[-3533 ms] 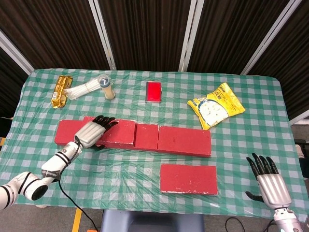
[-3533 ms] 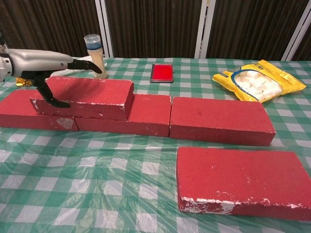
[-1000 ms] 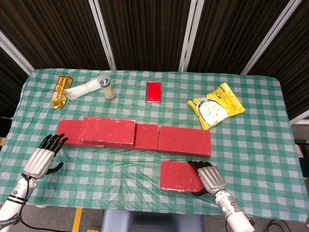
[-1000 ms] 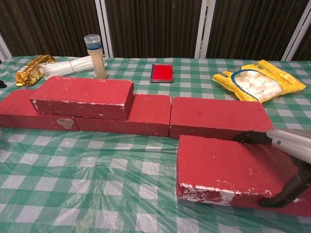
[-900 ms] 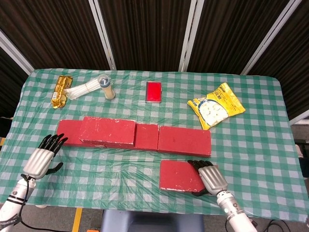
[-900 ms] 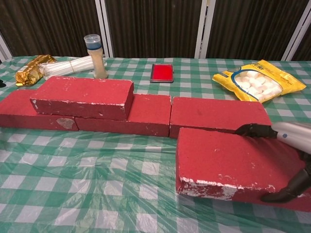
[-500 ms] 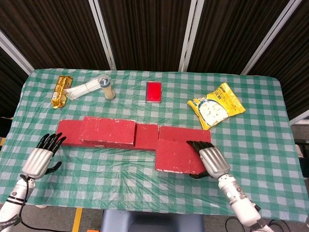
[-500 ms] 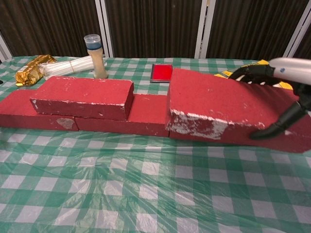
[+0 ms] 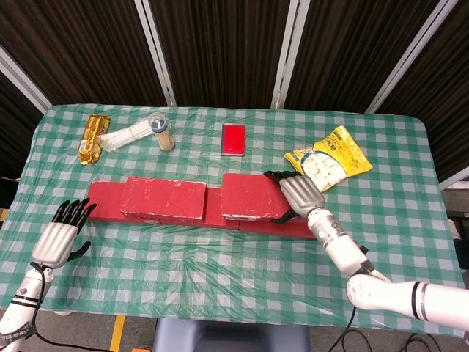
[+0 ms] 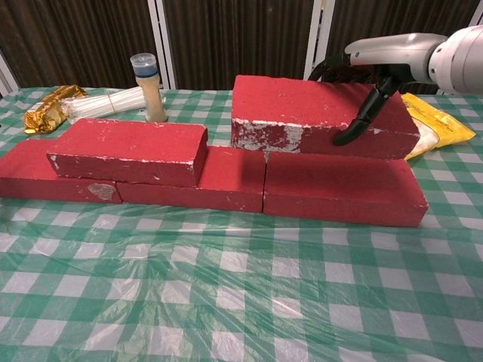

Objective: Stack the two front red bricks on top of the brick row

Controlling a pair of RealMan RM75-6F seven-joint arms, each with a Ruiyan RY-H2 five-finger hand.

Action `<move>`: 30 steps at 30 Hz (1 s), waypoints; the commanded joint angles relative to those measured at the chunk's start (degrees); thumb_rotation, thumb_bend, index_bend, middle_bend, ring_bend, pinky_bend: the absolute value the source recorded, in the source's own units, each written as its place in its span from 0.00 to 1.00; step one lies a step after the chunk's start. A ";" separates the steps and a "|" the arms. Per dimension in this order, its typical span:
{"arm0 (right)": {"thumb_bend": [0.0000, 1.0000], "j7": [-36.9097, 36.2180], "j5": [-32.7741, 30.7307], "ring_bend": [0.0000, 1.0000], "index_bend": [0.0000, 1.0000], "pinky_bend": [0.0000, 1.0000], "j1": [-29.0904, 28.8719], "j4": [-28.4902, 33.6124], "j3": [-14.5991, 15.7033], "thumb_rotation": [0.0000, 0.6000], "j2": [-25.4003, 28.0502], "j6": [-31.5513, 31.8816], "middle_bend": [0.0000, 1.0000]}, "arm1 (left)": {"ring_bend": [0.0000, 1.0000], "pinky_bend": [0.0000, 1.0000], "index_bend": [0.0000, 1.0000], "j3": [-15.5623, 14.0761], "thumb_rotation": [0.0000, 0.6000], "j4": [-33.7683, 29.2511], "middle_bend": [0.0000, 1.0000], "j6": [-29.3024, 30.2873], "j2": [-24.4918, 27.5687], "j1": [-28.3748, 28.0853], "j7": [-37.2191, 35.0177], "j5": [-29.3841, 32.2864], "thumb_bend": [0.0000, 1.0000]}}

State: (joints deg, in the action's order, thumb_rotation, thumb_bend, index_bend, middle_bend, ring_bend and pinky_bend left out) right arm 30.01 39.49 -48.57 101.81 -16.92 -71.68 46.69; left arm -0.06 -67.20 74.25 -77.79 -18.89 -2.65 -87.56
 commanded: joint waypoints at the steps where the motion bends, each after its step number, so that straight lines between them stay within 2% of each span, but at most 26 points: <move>1: 0.14 0.80 -2.47 0.34 0.46 0.49 -2.40 -4.40 1.95 1.00 -2.07 -1.40 0.37 | 0.00 0.01 0.00 0.09 1.00 0.05 0.00 -0.16 -0.07 -0.08 -0.03 0.05 0.32; 8: 0.14 -1.66 -4.62 0.34 0.44 0.49 -4.27 -7.81 4.28 1.00 -5.20 -2.73 0.37 | 0.00 0.01 0.00 0.27 1.00 0.68 0.00 0.14 -0.31 -0.17 -0.26 -0.32 0.32; 30: 0.14 -1.12 -8.90 0.34 0.43 0.49 -8.27 -8.77 6.42 1.00 -9.70 2.51 0.37 | 0.00 0.01 0.00 0.02 1.00 1.29 0.00 -1.12 -0.52 -0.37 -0.77 -0.35 0.32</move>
State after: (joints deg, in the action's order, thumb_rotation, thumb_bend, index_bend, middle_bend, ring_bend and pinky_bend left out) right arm 28.71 30.91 -56.62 93.11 -10.61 -81.20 49.19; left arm -0.03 -65.91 73.12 -78.31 -19.26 -3.41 -87.91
